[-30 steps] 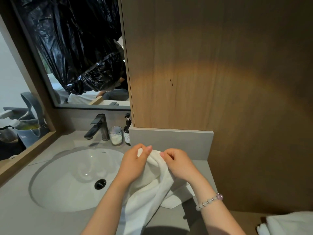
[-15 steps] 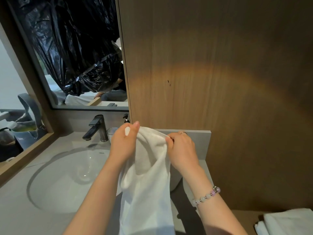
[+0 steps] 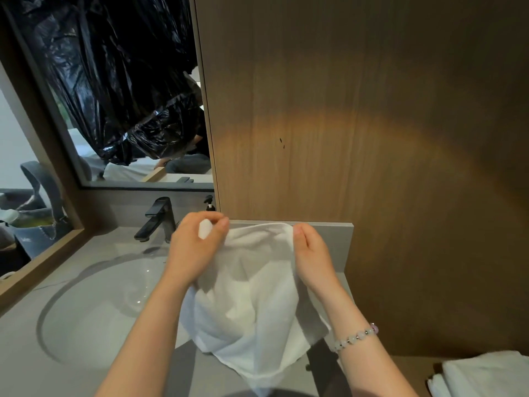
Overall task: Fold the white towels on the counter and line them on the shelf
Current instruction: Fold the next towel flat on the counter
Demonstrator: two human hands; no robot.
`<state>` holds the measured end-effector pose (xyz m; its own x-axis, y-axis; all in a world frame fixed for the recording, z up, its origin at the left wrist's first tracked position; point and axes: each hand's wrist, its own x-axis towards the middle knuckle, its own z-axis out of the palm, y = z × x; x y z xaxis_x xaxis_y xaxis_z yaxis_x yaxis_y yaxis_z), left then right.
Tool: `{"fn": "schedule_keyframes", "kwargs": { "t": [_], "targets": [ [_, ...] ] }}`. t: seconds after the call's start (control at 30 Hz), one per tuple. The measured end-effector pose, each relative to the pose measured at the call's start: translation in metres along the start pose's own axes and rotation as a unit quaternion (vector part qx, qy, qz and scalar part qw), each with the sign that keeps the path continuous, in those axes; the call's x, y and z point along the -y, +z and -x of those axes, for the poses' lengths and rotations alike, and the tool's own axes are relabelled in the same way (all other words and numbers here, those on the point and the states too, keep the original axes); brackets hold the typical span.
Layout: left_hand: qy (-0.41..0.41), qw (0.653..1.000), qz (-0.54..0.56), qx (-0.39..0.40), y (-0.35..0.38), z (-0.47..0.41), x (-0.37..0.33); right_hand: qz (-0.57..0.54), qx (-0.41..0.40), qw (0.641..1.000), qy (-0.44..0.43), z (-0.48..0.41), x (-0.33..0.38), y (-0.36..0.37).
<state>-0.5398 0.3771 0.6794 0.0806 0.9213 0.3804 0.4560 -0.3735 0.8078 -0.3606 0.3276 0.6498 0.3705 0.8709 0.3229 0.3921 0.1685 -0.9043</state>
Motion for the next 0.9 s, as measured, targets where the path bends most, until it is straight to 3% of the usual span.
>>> {"fn": "schedule_keyframes", "kwargs": {
  "t": [0.1, 0.27, 0.33, 0.5, 0.9],
  "targets": [
    [0.080, 0.994, -0.026, 0.076, 0.020, 0.008, -0.006, -0.015, 0.036, 0.999, -0.033, 0.001, 0.007, 0.011],
    [0.045, 0.992, 0.044, 0.111, 0.040, 0.021, 0.000, -0.025, 0.071, 0.995, -0.059, 0.002, 0.008, 0.023],
    [0.027, 0.992, 0.072, 0.097, 0.038, 0.021, 0.002, -0.020, 0.072, 0.995, -0.064, 0.002, 0.004, 0.022],
    [-0.111, 0.979, 0.173, 0.007, 0.020, 0.007, 0.002, 0.049, 0.083, 0.993, -0.074, 0.001, -0.011, 0.014],
    [-0.173, 0.976, 0.104, -0.079, -0.027, -0.002, 0.037, 0.065, 0.060, 0.996, 0.011, -0.002, -0.053, -0.022]
  ]
}}
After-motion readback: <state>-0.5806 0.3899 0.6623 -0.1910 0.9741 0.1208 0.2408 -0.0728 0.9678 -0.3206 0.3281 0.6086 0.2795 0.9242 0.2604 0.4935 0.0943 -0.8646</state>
